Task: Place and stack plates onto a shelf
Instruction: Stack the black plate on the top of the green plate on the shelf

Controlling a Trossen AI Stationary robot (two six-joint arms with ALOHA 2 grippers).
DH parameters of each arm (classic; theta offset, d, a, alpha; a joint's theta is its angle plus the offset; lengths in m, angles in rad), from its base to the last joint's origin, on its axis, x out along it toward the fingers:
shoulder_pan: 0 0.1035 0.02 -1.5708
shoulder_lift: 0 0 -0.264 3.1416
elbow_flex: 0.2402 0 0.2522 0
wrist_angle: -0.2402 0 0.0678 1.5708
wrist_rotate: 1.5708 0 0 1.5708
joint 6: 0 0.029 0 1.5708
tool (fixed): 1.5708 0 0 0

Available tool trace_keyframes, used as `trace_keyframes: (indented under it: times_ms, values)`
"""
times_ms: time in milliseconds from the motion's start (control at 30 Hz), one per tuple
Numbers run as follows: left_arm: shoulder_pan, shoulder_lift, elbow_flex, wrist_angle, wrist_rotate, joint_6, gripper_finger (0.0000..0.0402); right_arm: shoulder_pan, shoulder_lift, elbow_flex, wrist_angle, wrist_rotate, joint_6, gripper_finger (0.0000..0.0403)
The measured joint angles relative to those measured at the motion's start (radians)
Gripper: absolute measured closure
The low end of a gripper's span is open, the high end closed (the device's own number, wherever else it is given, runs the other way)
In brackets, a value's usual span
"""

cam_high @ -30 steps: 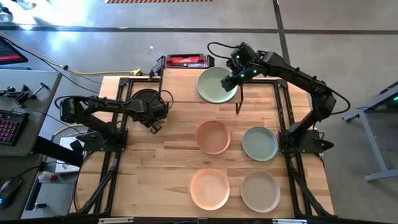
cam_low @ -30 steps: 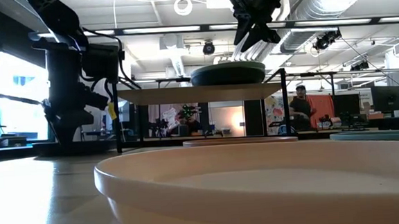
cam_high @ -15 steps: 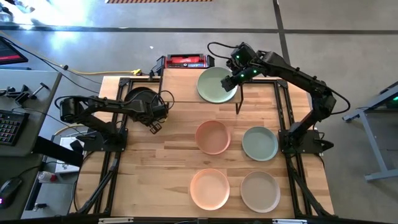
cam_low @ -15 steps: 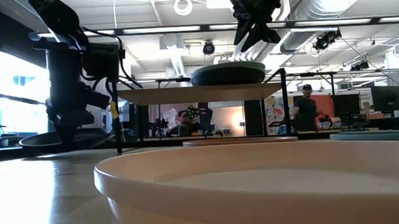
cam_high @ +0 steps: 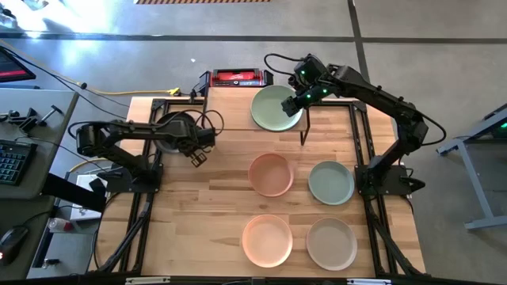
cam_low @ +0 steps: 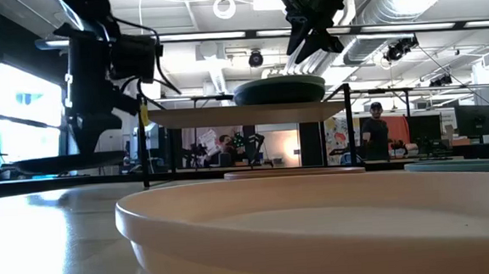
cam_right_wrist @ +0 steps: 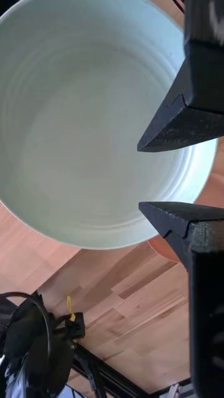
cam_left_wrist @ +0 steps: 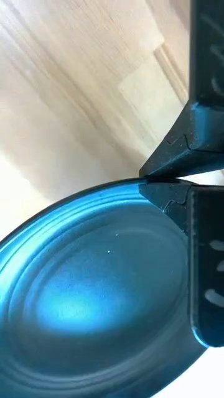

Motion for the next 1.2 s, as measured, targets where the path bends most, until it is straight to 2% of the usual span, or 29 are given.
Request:
trace_keyframes:
  times_ms: [500, 933, 1200]
  values:
    - [0.000, -0.001, 0.167, -0.247, -0.088, -0.001, 0.0401, 0.000, 0.000, 0.000, 0.000, 0.001, -0.027, 0.0284]
    - [0.000, -0.092, 0.298, -0.394, -0.097, -0.001, 0.0401, 0.000, 0.000, 0.000, 0.000, 0.000, -0.035, 0.0284]
    - [0.000, -0.141, 0.413, -0.427, -0.142, 0.100, 0.0401, 0.000, 0.000, 0.000, 0.012, 0.000, -0.079, 0.0284]
